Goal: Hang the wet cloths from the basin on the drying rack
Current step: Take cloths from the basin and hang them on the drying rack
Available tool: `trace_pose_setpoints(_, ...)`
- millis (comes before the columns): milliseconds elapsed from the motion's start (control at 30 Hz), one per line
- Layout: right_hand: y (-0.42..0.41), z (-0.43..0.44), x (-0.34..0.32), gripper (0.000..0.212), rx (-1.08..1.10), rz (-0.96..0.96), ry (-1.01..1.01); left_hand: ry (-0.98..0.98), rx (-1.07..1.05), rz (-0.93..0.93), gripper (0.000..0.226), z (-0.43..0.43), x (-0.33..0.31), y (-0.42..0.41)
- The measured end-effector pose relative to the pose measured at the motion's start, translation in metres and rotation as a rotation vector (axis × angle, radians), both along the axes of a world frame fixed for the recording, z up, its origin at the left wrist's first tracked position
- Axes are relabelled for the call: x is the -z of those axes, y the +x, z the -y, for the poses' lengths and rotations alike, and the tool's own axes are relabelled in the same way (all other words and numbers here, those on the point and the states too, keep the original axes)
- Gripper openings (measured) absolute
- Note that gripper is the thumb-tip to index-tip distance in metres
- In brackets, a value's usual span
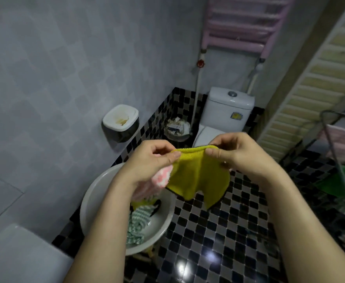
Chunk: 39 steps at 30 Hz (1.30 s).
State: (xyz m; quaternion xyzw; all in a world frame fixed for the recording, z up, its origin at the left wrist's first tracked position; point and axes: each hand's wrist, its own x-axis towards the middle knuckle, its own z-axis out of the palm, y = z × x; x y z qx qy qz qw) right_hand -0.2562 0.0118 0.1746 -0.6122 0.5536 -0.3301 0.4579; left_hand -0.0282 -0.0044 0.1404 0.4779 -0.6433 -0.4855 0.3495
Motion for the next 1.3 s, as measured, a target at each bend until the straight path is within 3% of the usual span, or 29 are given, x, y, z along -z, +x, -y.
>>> trace_pose_setpoints(67, -0.006, -0.005, 0.002, 0.004, 0.122, 0.261, 0.067, 0.056, -0.102, -0.175, 0.011, 0.000, 0.001, -0.008)
trace_pose_setpoints(100, -0.012, -0.007, 0.005, 0.013, 0.187, 0.307, 0.064, 0.108, -0.141, -0.254, 0.009, 0.000, 0.000, -0.013)
trace_pose_setpoints(200, -0.025, -0.020, 0.009, 0.029, 0.198, 0.216, 0.019, 0.357, -0.049, -0.572, 0.025, -0.002, -0.007, -0.031)
trace_pose_setpoints(267, -0.028, -0.033, 0.005, 0.029, 0.121, 0.133, -0.015, 0.418, 0.048, -0.644, 0.040, -0.006, -0.014, -0.047)
trace_pose_setpoints(400, -0.036, -0.057, -0.002, 0.037, 0.049, -0.045, -0.082, 0.255, 0.075, -0.430, 0.031, -0.022, -0.034, -0.099)
trace_pose_setpoints(467, -0.048, -0.067, 0.000, 0.036, 0.158, -0.193, -0.135, 0.085, 0.030, -0.258, 0.021, -0.030, -0.041, -0.124)
trace_pose_setpoints(567, -0.068, -0.079, 0.005, 0.021, 0.334, -0.156, -0.220, -0.142, -0.003, 0.007, 0.015, -0.039, -0.044, -0.151)
trace_pose_setpoints(633, -0.086, -0.092, 0.005, 0.015, 0.349, -0.103, -0.219, -0.220, 0.007, 0.073, 0.016, -0.045, -0.046, -0.168)
trace_pose_setpoints(733, -0.117, -0.114, 0.002, 0.015, 0.364, 0.053, -0.165, -0.210, 0.110, 0.023, 0.012, -0.054, -0.049, -0.191)
trace_pose_setpoints(800, -0.139, -0.132, 0.003, 0.020, 0.369, 0.211, -0.113, -0.082, 0.299, -0.120, 0.011, -0.061, -0.051, -0.206)
trace_pose_setpoints(900, -0.155, -0.149, 0.008, 0.029, 0.402, 0.470, -0.030, 0.125, 0.617, -0.336, 0.041, -0.066, -0.048, -0.212)
trace_pose_setpoints(1000, -0.173, -0.172, 0.011, 0.025, 0.490, 0.556, 0.002, 0.050, 0.600, -0.340, 0.024, -0.090, -0.052, -0.239)
trace_pose_setpoints(1067, -0.184, -0.191, 0.010, 0.021, 0.508, 0.490, -0.024, -0.060, 0.483, -0.306, 0.007, -0.113, -0.056, -0.265)
trace_pose_setpoints(1200, -0.210, -0.227, 0.004, 0.053, 0.533, 0.465, -0.130, -0.257, 0.350, -0.181, 0.034, -0.131, -0.050, -0.305)
trace_pose_setpoints(1300, -0.223, -0.251, -0.006, 0.044, 0.548, -0.013, -0.209, -0.367, 0.435, 0.002, 0.045, -0.142, -0.050, -0.336)
